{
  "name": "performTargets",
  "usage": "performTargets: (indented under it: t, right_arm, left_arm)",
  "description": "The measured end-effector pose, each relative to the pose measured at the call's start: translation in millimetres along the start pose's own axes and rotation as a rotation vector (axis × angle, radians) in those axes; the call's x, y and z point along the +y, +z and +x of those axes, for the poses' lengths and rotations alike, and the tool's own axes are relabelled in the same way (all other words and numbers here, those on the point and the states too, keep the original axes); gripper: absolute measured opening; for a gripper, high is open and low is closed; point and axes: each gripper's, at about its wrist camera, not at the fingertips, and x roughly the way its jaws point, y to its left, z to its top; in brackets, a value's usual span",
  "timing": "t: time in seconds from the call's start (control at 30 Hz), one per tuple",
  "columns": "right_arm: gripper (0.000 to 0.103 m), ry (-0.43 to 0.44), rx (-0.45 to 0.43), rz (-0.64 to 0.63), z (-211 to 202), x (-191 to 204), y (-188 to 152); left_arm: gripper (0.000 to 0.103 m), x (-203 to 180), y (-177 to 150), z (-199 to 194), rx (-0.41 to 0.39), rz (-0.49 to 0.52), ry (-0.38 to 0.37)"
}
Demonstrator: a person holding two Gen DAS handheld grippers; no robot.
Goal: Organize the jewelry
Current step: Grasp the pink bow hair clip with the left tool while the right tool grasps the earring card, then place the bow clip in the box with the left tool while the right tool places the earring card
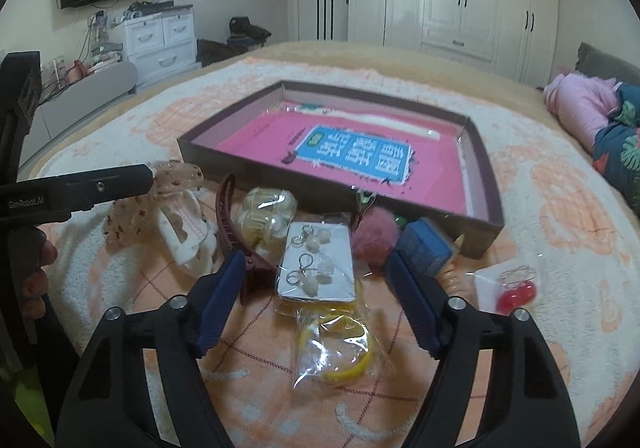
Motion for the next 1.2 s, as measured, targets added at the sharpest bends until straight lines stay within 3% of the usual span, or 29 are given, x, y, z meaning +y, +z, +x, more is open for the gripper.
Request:
performTargets:
  t: [0.07, 0.23, 0.27, 0.4, 0.77, 1.2]
  right_arm:
    - [0.064, 0.006, -0.001, 0.000, 1, -1, 2]
    - [0.042, 0.017, 0.024, 0.008, 7, -4, 1]
    - [0.040, 0.017, 0.023, 0.008, 6, -4, 1]
    - [0.039, 0.025, 0.012, 0.013, 4, -6, -1]
    - [0.039, 0.050, -0.077, 0.048, -32, -12, 8]
    - [0.039, -0.030, -0.127, 0.097, -35, -51, 33]
  left_arm:
    - [0.089, 1, -1, 6, 0.021, 0.002, -0.004]
    - [0.058, 2, -3, 13, 0.043, 0.007, -0.037]
    - [0.049, 2, -4, 12, 0.040, 0.011, -0.043]
    - [0.032, 1, -3, 3, 0.006, 0.034, -0.047]
    - [0.028, -5, 9, -22, -0.077, 0.079, -0.050]
    - [0.029, -28, 54, 5, -0.077, 0.109, -0.088]
